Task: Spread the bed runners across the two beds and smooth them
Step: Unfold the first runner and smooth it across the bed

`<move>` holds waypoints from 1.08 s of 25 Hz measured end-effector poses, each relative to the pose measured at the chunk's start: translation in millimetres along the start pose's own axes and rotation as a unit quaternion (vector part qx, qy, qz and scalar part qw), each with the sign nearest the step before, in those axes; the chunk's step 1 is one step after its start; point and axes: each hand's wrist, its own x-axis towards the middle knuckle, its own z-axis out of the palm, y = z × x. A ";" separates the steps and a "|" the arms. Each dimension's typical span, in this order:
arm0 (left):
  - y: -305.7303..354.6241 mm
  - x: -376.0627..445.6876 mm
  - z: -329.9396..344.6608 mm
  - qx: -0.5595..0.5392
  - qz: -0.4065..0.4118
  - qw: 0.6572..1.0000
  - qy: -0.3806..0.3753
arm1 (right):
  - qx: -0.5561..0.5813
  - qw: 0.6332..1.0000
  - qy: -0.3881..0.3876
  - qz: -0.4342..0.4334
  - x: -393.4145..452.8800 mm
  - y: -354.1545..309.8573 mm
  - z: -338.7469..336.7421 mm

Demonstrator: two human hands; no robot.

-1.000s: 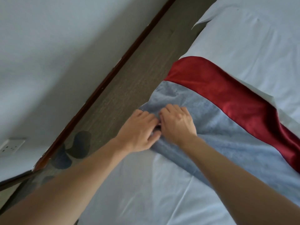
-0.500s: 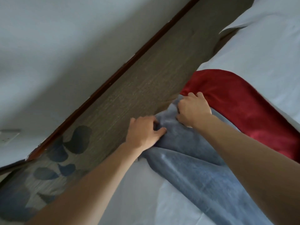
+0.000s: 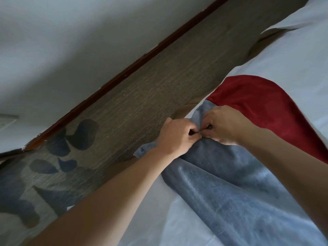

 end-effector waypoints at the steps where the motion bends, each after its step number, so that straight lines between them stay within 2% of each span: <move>1: -1.9 1.9 -0.9 0.010 0.004 1.000 0.010 | -0.003 1.000 0.017 0.000 1.7 0.0 1.6; 5: -9.7 16.3 -7.5 0.005 0.007 0.999 0.051 | -0.009 0.996 0.089 0.007 11.3 -3.5 -3.8; 12: -46.8 42.6 -42.3 0.039 -0.036 0.995 0.088 | -0.044 0.987 0.152 0.014 69.3 -33.6 -13.9; 16: -62.4 41.0 -46.7 0.065 -0.060 0.996 0.030 | -0.051 0.988 0.146 0.012 78.0 -42.6 1.0; 18: -50.0 39.4 -35.8 0.070 -0.056 0.996 0.014 | -0.016 0.981 0.191 0.021 54.1 -34.6 15.7; 20: -22.5 42.7 -20.4 0.092 -0.025 0.995 0.038 | 0.005 0.963 0.267 0.043 20.7 -20.7 26.7; 23: 46.3 50.8 12.4 0.126 0.079 0.987 0.061 | 0.014 0.920 0.374 0.122 -43.3 15.7 37.6; 27: 144.1 36.5 68.1 0.141 0.219 0.963 0.063 | 0.021 0.876 0.426 0.225 -147.0 65.0 61.9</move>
